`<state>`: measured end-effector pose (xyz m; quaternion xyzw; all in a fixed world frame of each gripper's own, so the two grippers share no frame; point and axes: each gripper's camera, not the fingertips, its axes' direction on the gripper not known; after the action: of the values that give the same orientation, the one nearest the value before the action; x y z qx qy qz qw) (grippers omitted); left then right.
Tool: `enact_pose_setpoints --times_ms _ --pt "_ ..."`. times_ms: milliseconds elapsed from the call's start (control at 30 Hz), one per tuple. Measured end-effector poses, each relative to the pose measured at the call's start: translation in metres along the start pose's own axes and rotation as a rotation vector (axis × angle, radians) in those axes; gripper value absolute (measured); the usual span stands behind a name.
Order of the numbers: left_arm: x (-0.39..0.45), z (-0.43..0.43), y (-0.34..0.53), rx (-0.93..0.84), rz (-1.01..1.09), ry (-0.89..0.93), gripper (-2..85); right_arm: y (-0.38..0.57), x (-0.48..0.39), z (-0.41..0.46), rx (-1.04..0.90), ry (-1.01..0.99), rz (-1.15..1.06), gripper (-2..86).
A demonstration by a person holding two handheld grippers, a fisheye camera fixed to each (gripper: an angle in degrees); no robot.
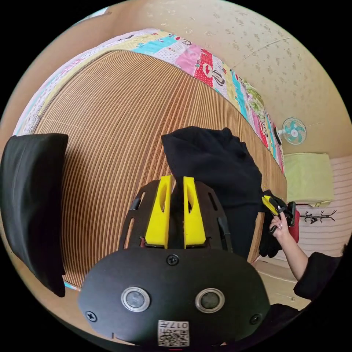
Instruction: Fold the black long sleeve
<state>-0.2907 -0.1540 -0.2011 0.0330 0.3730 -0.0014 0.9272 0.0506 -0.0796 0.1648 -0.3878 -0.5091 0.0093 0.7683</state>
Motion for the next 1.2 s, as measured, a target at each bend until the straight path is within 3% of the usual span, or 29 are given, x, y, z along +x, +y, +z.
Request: enact_pose_setpoints --times_ms 233,333,400,500,733,800,933,1067,1200 --pt "0.002 -0.045 0.021 0.087 -0.044 -0.06 8.0 0.047 -0.034 -0.109 0.186 0.07 0.01 9.7" --pt "0.012 -0.06 0.039 0.059 -0.008 -0.037 7.9 0.064 -0.009 -0.2 0.366 0.158 0.177 11.0" --pt "0.031 -0.067 0.057 0.015 0.066 -0.041 7.8 0.076 0.037 -0.255 0.466 0.17 0.411 12.0" --pt "0.057 -0.07 0.082 -0.041 0.138 -0.045 7.7 0.086 0.097 -0.284 0.549 0.035 0.544 13.2" --pt "0.081 -0.076 0.129 -0.062 0.102 -0.013 7.3 0.072 0.163 -0.269 0.523 -0.067 0.605 10.5" --pt "0.08 -0.084 0.142 -0.052 0.073 -0.01 6.9 0.081 0.164 -0.282 0.632 -0.112 0.533 5.7" --pt "0.072 -0.112 0.165 -0.015 0.022 -0.016 6.6 0.078 0.12 -0.31 0.674 -0.151 0.354 4.1" --pt "0.058 -0.151 0.197 0.02 -0.041 -0.053 6.5 0.07 -0.025 -0.304 0.635 -0.139 -0.052 3.6" --pt "0.04 -0.183 0.228 0.046 -0.141 -0.069 6.5 0.089 -0.17 -0.21 0.495 -0.284 -0.347 3.6"
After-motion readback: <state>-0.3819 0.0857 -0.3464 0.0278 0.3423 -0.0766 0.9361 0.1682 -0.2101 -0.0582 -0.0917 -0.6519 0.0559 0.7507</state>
